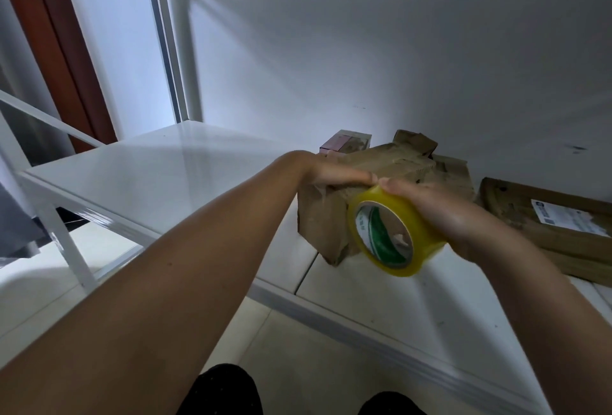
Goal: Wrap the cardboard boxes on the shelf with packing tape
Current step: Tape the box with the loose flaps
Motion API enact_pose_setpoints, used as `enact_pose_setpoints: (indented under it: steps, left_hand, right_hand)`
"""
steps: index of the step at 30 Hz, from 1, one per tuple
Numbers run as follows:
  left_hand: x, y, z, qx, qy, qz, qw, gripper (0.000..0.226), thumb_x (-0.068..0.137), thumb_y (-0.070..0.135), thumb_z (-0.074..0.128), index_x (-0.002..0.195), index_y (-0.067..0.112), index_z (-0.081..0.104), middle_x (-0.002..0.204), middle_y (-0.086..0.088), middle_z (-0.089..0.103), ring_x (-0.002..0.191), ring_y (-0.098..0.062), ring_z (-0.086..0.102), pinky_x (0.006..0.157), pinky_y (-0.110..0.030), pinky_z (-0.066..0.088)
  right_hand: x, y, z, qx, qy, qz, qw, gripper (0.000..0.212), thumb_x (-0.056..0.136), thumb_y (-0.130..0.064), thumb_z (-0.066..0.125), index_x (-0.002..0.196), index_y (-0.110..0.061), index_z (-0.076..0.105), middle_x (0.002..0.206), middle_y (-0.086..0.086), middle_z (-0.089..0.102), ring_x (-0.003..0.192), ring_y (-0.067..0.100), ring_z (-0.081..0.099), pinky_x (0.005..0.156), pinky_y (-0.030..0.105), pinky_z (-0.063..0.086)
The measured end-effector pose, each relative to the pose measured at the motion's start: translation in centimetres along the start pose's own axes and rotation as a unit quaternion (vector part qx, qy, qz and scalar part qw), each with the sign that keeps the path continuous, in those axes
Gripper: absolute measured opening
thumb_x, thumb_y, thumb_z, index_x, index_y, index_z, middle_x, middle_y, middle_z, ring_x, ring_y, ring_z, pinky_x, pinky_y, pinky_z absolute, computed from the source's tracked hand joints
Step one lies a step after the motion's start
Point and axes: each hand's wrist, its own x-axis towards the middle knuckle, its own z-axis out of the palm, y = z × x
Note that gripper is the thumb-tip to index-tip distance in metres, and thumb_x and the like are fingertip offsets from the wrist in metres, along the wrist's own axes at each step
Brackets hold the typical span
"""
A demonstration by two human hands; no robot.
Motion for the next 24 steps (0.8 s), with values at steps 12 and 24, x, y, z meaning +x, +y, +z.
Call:
enact_pose_setpoints:
  steps: [12, 24]
  left_hand:
    - [0.6, -0.8, -0.3, 0.02, -0.011, -0.021, 1.0, 0.106, 0.064, 0.061, 0.076, 0.147, 0.024, 0.022, 0.148, -0.003, 0.031, 0.132, -0.027, 0.037, 0.106, -0.044, 0.04]
    - [-1.0, -2.3, -0.7, -0.084, -0.002, 0.011, 0.996, 0.072, 0.067, 0.059, 0.073, 0.127, 0.029, 0.046, 0.121, -0.002, 0.058, 0.101, -0.019, 0.063, 0.079, -0.032, 0.055]
  right_hand:
    - [2.6, 4.7, 4.5, 0.07, -0.018, 0.098, 0.993, 0.058, 0.084, -0.06, 0.054, 0.121, -0.015, 0.055, 0.113, 0.012, 0.062, 0.102, 0.031, 0.06, 0.095, 0.043, 0.048]
    - [0.2, 2.7, 1.5, 0.07, -0.023, 0.005, 0.997, 0.059, 0.057, -0.068, 0.059, 0.086, -0.016, 0.068, 0.076, 0.005, 0.07, 0.069, 0.021, 0.068, 0.065, 0.029, 0.052]
